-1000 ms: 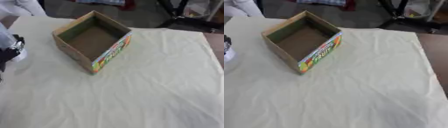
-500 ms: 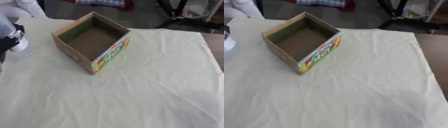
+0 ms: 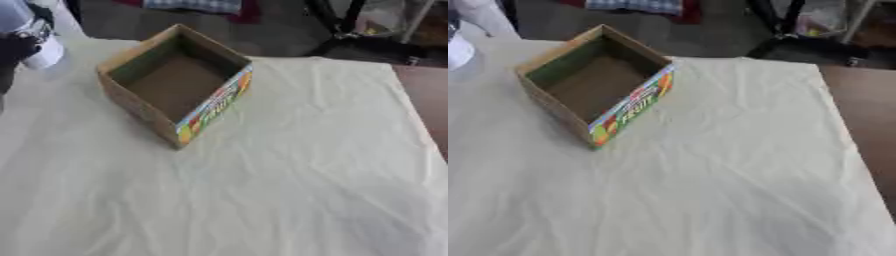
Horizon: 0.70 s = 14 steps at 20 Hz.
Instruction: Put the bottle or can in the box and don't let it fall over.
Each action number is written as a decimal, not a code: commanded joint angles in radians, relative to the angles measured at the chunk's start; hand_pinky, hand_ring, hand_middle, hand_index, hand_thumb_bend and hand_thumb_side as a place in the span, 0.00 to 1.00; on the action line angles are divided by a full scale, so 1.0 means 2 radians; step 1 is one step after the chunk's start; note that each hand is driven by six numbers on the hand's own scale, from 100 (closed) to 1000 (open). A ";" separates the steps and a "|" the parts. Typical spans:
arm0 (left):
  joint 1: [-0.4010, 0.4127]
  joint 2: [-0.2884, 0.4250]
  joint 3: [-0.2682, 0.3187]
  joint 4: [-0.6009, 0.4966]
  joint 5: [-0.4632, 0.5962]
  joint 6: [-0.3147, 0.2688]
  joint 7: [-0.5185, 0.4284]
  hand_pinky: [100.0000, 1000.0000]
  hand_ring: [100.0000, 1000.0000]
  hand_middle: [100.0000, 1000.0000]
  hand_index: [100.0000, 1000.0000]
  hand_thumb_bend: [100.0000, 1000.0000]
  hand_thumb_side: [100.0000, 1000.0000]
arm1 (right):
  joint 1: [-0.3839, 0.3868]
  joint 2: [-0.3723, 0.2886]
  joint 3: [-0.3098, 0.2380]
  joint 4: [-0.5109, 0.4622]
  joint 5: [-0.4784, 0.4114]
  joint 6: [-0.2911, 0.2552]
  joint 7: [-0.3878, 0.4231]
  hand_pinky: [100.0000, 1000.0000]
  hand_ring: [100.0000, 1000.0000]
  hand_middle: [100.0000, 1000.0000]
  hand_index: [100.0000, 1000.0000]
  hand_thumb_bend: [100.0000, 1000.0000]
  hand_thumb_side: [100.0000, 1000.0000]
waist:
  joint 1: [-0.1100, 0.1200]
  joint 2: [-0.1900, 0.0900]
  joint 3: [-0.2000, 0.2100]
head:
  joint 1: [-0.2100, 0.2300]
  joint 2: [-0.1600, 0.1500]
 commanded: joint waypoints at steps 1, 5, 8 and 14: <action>-0.032 -0.002 -0.011 -0.006 0.001 0.005 -0.004 1.00 0.89 0.58 0.03 0.00 0.00 | -0.003 -0.017 -0.002 -0.009 -0.003 -0.002 0.004 0.91 0.96 1.00 0.91 0.00 0.41 | 0.004 -0.015 -0.003 | -0.003 0.000; -0.062 -0.022 -0.020 0.017 -0.016 0.006 -0.004 1.00 0.90 0.58 0.03 0.00 0.00 | -0.008 -0.020 0.001 -0.009 -0.007 0.000 0.008 0.91 0.96 1.00 0.91 0.00 0.41 | 0.008 -0.013 -0.010 | 0.003 -0.001; -0.077 -0.035 -0.022 0.032 -0.032 0.003 -0.003 1.00 0.90 0.59 0.03 0.00 0.00 | -0.012 -0.021 0.003 -0.009 -0.008 0.002 0.011 0.91 0.95 1.00 0.91 0.00 0.41 | 0.011 -0.012 -0.016 | 0.003 -0.005; -0.088 -0.053 -0.023 0.055 -0.056 -0.004 -0.013 1.00 0.93 0.60 0.03 0.00 0.00 | -0.016 -0.021 0.004 -0.009 -0.010 0.009 0.009 0.91 0.95 1.00 0.91 0.00 0.41 | 0.017 -0.009 -0.023 | 0.003 -0.010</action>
